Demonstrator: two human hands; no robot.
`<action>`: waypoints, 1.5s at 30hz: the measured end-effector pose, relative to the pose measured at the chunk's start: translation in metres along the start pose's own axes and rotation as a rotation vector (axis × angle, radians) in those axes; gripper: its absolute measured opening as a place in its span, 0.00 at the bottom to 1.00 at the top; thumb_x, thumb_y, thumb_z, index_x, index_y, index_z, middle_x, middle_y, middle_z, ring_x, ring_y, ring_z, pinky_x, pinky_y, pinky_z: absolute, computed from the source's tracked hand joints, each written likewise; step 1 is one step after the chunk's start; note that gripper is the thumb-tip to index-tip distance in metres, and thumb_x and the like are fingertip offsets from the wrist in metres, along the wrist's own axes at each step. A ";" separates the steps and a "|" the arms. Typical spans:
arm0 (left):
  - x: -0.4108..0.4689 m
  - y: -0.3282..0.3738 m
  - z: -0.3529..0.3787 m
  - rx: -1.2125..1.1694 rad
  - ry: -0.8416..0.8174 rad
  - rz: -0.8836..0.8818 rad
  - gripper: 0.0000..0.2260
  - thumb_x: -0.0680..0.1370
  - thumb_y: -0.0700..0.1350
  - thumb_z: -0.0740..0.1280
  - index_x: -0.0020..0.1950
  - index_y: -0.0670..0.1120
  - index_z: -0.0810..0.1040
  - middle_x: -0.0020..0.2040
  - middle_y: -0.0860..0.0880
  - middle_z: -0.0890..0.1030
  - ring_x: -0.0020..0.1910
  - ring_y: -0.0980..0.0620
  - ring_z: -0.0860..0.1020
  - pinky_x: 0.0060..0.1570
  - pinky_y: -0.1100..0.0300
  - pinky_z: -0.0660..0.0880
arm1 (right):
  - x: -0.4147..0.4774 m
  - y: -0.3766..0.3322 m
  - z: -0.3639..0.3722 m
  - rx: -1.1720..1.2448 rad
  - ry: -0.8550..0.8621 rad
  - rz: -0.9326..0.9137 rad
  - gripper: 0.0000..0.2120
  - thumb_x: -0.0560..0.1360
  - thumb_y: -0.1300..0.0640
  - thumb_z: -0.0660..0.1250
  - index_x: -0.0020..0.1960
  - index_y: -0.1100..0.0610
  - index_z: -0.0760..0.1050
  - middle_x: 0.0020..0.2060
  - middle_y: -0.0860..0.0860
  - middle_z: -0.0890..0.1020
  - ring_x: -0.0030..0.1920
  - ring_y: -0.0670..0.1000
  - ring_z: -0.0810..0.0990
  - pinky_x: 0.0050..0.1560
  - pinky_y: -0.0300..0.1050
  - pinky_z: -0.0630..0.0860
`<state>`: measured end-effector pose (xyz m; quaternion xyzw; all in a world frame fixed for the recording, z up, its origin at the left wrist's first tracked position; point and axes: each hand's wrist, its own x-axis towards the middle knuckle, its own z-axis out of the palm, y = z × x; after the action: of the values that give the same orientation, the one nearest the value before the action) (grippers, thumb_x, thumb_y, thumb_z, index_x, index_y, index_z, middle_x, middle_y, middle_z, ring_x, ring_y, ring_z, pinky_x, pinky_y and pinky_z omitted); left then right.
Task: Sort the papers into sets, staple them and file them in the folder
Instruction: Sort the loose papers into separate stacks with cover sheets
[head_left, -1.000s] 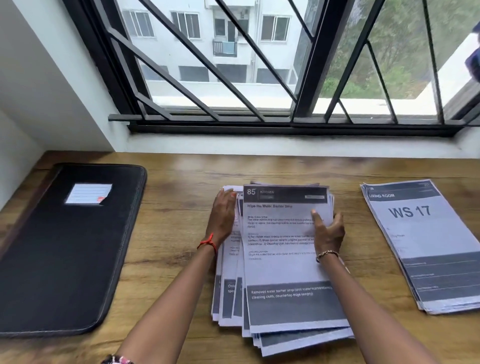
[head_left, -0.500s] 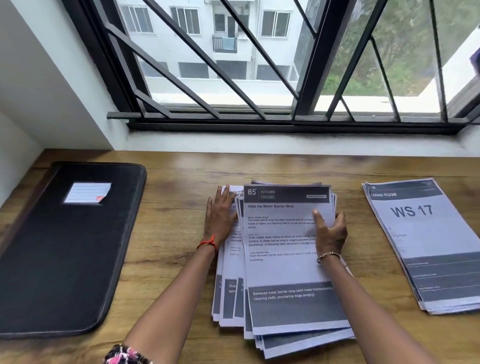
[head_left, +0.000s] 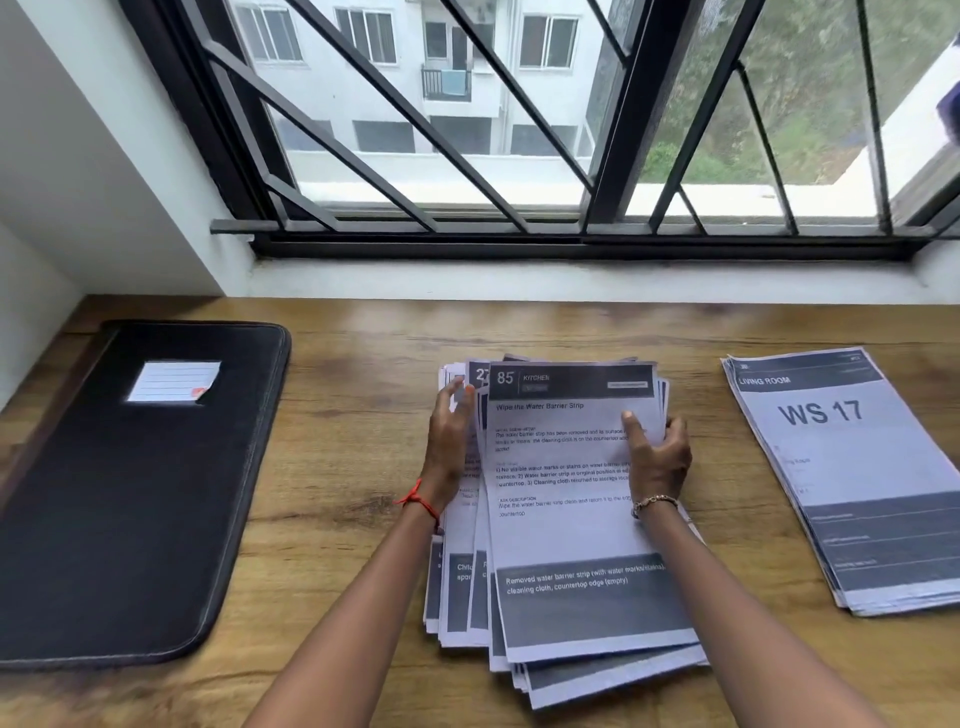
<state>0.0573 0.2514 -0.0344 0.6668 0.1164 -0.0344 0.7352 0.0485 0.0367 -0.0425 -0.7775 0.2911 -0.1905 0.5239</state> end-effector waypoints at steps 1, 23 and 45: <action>0.000 -0.001 -0.003 -0.002 -0.063 -0.014 0.25 0.77 0.61 0.60 0.68 0.47 0.69 0.65 0.48 0.75 0.64 0.53 0.72 0.65 0.53 0.67 | 0.000 0.000 0.000 -0.002 -0.002 -0.003 0.13 0.72 0.54 0.70 0.46 0.59 0.67 0.32 0.48 0.70 0.31 0.45 0.67 0.27 0.29 0.63; -0.002 0.008 -0.007 -0.003 -0.349 0.063 0.10 0.71 0.31 0.70 0.48 0.43 0.80 0.42 0.53 0.84 0.44 0.57 0.81 0.46 0.63 0.76 | 0.021 0.002 -0.023 0.339 -0.365 0.217 0.18 0.67 0.73 0.69 0.56 0.66 0.71 0.44 0.57 0.79 0.29 0.37 0.80 0.32 0.29 0.77; 0.033 -0.024 -0.029 0.993 -0.015 0.320 0.22 0.82 0.41 0.54 0.76 0.44 0.56 0.76 0.46 0.57 0.76 0.49 0.50 0.74 0.53 0.48 | 0.023 0.013 -0.013 0.360 -0.374 0.186 0.17 0.66 0.76 0.69 0.45 0.56 0.75 0.31 0.41 0.83 0.33 0.38 0.81 0.38 0.31 0.78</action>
<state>0.0807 0.2811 -0.0679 0.9445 -0.0225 0.0223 0.3271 0.0549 0.0093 -0.0496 -0.6636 0.2209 -0.0435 0.7135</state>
